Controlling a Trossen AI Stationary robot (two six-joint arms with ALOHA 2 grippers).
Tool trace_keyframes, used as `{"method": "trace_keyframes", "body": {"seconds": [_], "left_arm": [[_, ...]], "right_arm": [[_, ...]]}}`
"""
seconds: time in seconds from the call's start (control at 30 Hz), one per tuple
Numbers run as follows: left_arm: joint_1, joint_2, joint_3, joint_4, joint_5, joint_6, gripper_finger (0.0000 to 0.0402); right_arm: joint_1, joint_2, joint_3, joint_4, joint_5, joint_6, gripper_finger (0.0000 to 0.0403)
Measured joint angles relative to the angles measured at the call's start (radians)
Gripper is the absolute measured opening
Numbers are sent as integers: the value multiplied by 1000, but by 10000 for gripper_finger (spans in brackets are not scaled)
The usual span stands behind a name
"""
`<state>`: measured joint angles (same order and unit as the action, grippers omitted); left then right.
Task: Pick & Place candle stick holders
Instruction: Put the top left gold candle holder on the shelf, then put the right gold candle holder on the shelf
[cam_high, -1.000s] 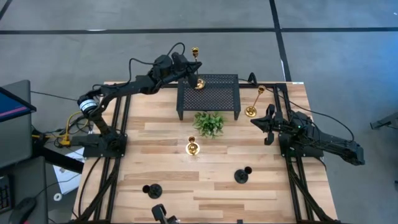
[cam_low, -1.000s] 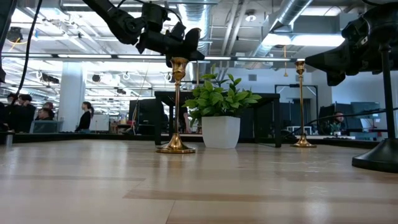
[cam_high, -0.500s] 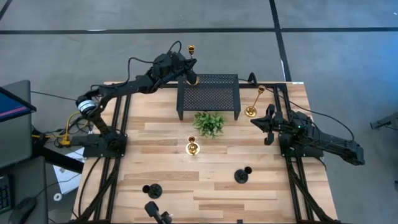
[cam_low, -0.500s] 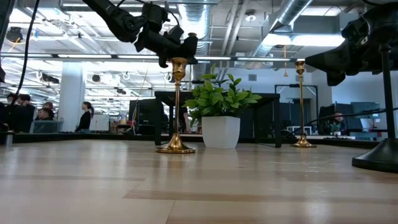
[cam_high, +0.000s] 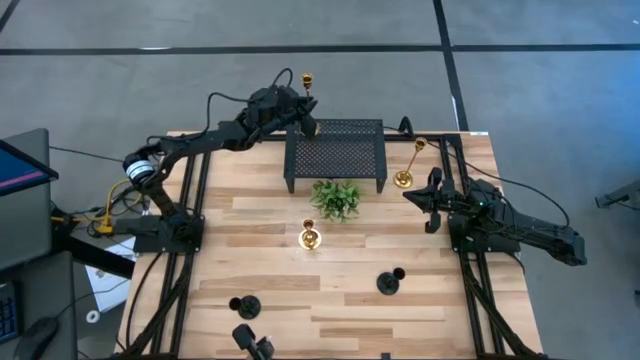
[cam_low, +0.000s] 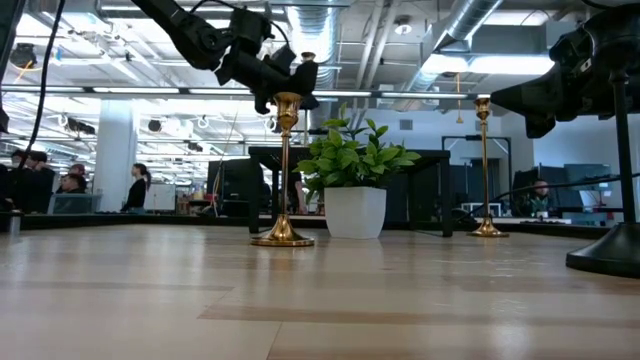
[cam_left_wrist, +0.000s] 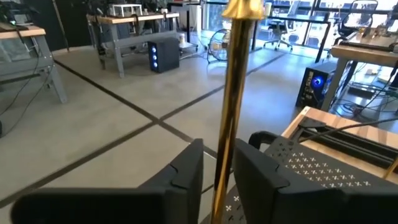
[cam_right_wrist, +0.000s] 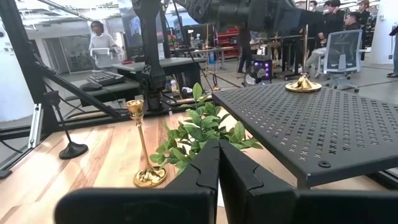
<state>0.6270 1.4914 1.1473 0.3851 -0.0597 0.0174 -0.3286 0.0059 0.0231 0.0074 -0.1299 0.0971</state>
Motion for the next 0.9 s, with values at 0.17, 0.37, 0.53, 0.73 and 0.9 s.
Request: {"method": "trace_keyframes", "body": {"seconds": [0.17,0.37,0.53,0.73,0.9], "left_arm": [[0,0,0,8,0,0,126],[0,0,0,13,0,0,179],[0,0,0,14,0,0,210],[-2,-19,0,-4,35,1,218],[-15,-102,1,-63,54,11,213]], "right_arm": [[0,0,0,0,0,0,0],[0,0,0,0,0,0,0],[0,0,0,0,0,0,0],[0,0,0,0,0,0,0],[0,0,0,0,-2,0,0]]}}
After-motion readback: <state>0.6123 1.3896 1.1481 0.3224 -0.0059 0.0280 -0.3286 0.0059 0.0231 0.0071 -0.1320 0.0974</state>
